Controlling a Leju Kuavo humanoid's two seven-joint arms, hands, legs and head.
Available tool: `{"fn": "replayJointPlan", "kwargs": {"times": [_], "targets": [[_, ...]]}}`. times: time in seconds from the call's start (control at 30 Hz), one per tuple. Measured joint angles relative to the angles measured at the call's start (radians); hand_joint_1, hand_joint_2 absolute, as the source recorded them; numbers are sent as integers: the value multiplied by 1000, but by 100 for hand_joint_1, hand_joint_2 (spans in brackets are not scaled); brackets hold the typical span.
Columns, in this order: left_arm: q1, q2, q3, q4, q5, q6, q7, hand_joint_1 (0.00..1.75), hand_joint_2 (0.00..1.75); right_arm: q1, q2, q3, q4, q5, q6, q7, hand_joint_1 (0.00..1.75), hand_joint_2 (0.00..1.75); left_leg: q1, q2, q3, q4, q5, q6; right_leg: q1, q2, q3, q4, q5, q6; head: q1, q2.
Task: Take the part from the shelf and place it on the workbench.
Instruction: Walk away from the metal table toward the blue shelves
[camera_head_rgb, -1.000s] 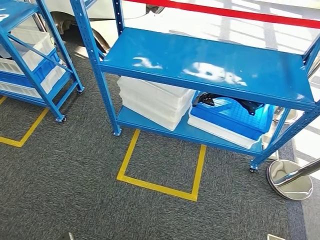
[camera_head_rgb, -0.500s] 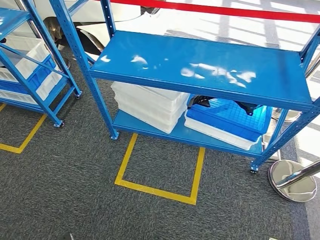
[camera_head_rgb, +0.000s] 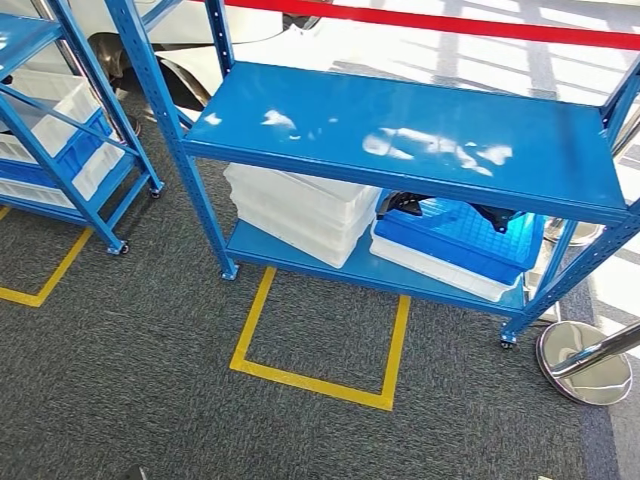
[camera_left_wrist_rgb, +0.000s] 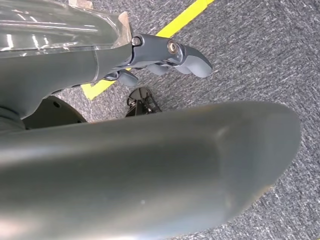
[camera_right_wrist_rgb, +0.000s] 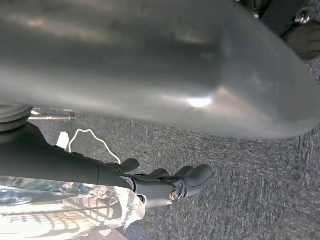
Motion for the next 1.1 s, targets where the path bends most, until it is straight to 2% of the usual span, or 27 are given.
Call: {"fn": "replayJointPlan", "kwargs": {"times": [0.37, 0.67, 0.8, 1.0, 1.1], "targets": [[0, 0, 0, 0, 0, 2, 33, 0, 0, -1, 9, 0, 0, 18, 17, 64, 0, 0, 0, 0, 0, 0, -1, 0, 0, 0, 0, -2, 0, 0, 0, 0], [0, 0, 0, 0, 0, 3, 37, 0, 0, -1, 14, 0, 0, 22, 22, 69, 0, 0, 0, 0, 0, 0, -1, 0, -1, 0, 0, -2, 0, 0, 0, 0], [-1, 0, 0, 0, 0, 18, 49, 0, 175, -1, 14, 1, 0, 29, 28, 73, 0, 0, 0, 0, 0, 0, -1, 0, -1, 0, 0, -2, 0, 0, 0, 0], [-1, 0, 1, 0, 0, 32, 53, 0, 175, -1, 15, 2, 0, 39, 35, 77, 0, 0, 0, 0, 0, 0, -1, 0, -1, 0, 0, -2, 0, 0, 0, 0], [-1, 0, 1, 0, 0, 10, 34, 0, 175, -1, 16, 5, 0, 48, 42, 77, 0, 131, 0, 0, 0, 0, -1, 0, -1, 0, 0, -2, 0, 0, 0, 0]]}}
